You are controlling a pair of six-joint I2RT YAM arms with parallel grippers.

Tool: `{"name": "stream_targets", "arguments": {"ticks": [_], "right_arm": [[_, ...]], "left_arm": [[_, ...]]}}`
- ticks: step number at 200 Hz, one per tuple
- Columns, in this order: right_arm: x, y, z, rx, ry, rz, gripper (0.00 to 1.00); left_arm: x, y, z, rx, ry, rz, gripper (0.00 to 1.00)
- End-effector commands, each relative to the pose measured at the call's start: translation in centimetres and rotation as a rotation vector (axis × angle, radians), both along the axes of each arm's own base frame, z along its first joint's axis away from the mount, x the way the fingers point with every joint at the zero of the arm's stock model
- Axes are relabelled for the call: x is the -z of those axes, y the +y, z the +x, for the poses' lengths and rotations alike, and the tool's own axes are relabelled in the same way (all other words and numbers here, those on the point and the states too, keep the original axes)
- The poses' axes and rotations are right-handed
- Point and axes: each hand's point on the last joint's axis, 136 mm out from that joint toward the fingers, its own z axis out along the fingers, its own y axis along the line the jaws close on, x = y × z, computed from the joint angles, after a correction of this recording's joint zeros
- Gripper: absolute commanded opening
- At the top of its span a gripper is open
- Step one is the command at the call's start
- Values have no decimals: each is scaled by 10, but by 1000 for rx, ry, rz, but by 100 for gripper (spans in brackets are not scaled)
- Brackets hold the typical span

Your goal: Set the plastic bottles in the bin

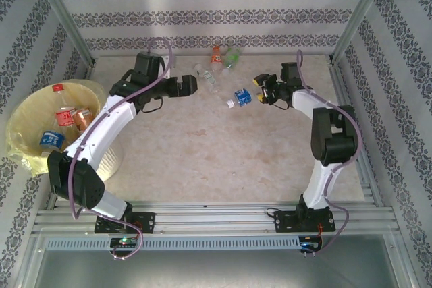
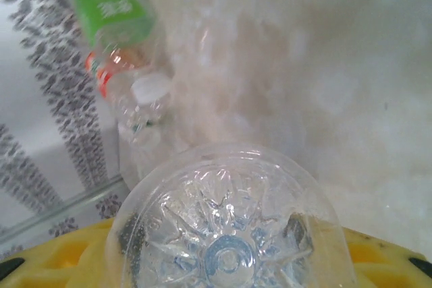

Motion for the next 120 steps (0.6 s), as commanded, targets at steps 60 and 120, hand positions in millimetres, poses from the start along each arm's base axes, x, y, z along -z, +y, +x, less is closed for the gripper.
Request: {"name": "stream_targets", "arguments": {"ticks": [60, 120], "right_arm": [[-85, 60, -61, -260, -314, -154, 48], [-129, 97, -85, -385, -421, -99, 50]], "left_arm": [[23, -109, -11, 483, -168, 98, 100], [27, -141, -1, 649, -277, 48, 100]]}}
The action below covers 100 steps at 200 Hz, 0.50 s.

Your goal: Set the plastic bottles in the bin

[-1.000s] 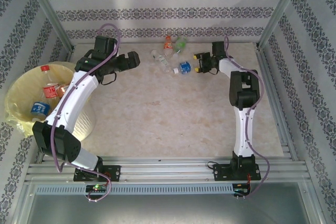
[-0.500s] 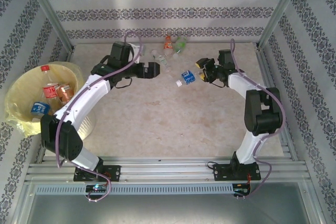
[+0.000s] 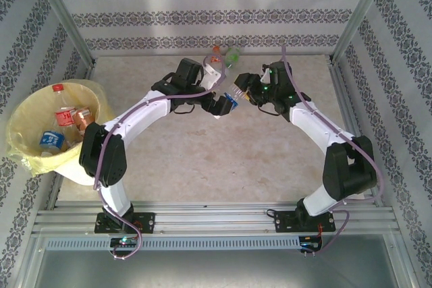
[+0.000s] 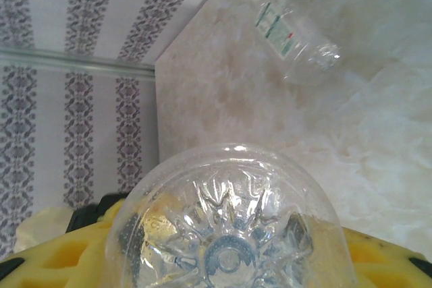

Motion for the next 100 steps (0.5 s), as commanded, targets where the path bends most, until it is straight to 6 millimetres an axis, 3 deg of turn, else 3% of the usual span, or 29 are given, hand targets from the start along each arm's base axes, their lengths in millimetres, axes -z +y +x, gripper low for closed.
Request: {"name": "stream_targets", "arguments": {"ticks": [1, 45, 81, 100], "right_arm": [[-28, 13, -11, -75, -71, 14, 50], [-42, 18, -14, -86, -83, 45, 52], [-61, 23, -17, -113, -119, 93, 53], [-67, 24, -18, -118, -128, 108, 53]], "left_arm": [[-26, -19, 7, 114, -141, -64, 100], [-29, -30, 0, 201, -157, -125, 94], [-12, -28, 0, 204, -129, -82, 92], [-8, -27, 1, 202, -131, -70, 86]]}}
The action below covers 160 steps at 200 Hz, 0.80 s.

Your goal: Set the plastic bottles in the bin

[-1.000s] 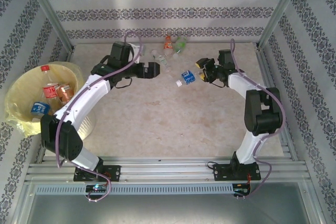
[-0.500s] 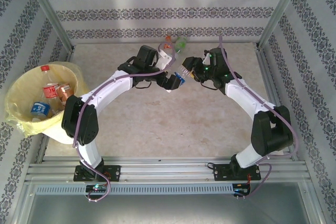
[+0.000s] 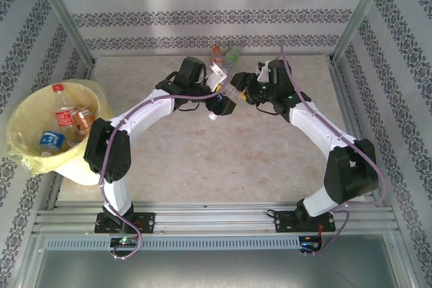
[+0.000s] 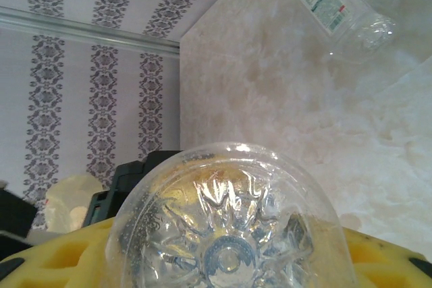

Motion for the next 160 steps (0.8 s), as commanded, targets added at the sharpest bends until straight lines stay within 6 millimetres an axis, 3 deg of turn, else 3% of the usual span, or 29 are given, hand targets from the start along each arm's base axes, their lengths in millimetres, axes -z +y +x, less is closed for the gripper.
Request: {"name": "stream_targets", "arguments": {"ticks": [1, 41, 61, 77, 124, 160], "right_arm": [[-45, 8, -5, -39, -98, 67, 53], [-49, 3, -6, -23, -116, 63, 62], [-53, -3, -7, -11, -138, 47, 86], [-58, -13, -6, 12, -160, 27, 97], [-83, -63, -4, 179, -264, -26, 98], [-91, -93, -8, 253, -375, -111, 98]], "left_arm": [[-1, -6, 2, 43, -42, -2, 86], [-8, -5, 10, 0, -71, -20, 58], [-11, -2, 17, -44, -77, -20, 53], [-15, 4, 23, -93, -74, -23, 49], [-39, 39, 34, -303, -131, -29, 49], [-60, 83, 38, -532, -182, 33, 48]]}}
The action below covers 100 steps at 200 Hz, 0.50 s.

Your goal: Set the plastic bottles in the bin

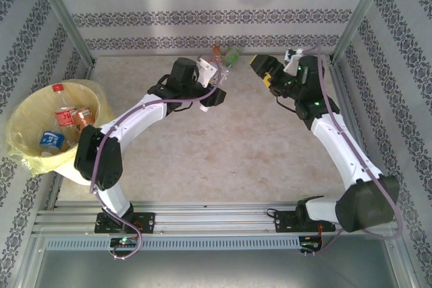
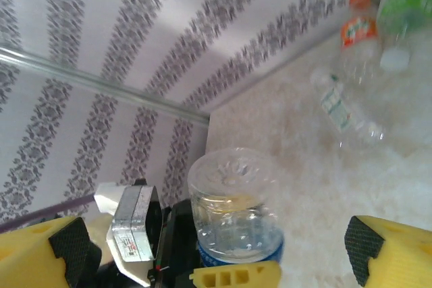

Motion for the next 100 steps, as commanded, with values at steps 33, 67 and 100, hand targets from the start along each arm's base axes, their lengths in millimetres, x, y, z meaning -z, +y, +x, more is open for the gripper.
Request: {"name": "stream_targets", "arguments": {"ticks": [33, 67, 100], "right_arm": [[8, -42, 1, 151, -119, -182, 98], [13, -45, 6, 168, -128, -195, 98], [11, -40, 11, 147, -145, -173, 98]], "left_arm": [[-74, 76, -5, -361, -117, 4, 48], [-114, 123, -27, -521, -178, 74, 48], [-152, 180, -49, -703, -248, 181, 48]]}}
